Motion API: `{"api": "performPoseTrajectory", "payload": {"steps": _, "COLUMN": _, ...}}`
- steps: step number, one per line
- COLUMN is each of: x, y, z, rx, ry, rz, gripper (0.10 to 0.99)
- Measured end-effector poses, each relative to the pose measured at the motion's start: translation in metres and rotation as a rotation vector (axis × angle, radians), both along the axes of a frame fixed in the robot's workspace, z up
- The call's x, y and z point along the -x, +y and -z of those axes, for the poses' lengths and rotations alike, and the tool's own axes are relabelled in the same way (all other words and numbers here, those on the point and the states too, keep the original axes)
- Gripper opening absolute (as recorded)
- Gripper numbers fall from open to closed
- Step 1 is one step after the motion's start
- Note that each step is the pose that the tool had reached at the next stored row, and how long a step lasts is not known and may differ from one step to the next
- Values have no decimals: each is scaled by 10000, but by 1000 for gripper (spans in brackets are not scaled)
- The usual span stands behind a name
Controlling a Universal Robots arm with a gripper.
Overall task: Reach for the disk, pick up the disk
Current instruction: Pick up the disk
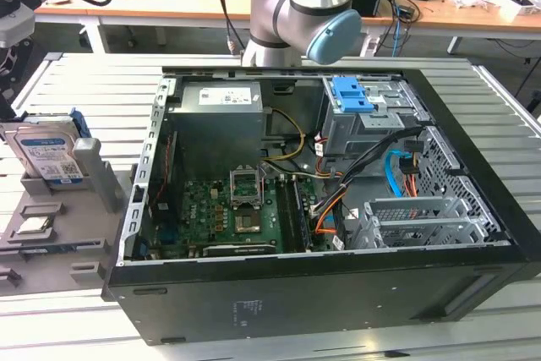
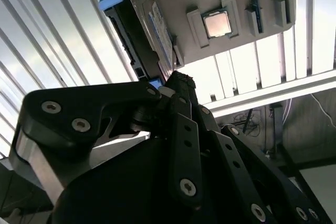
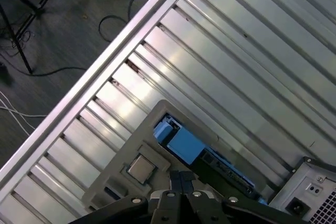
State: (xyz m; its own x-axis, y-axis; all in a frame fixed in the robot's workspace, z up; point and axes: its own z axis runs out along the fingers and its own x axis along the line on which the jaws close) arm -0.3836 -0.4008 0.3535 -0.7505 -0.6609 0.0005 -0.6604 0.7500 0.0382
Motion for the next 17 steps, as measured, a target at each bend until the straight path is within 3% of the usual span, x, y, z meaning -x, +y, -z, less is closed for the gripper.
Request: {"api": "performPoseTrajectory", "payload": {"steps": 17, "x": 0, "y": 0, "z": 0, "rx": -1, "ry": 0, "rz": -1599, "gripper": 106}}
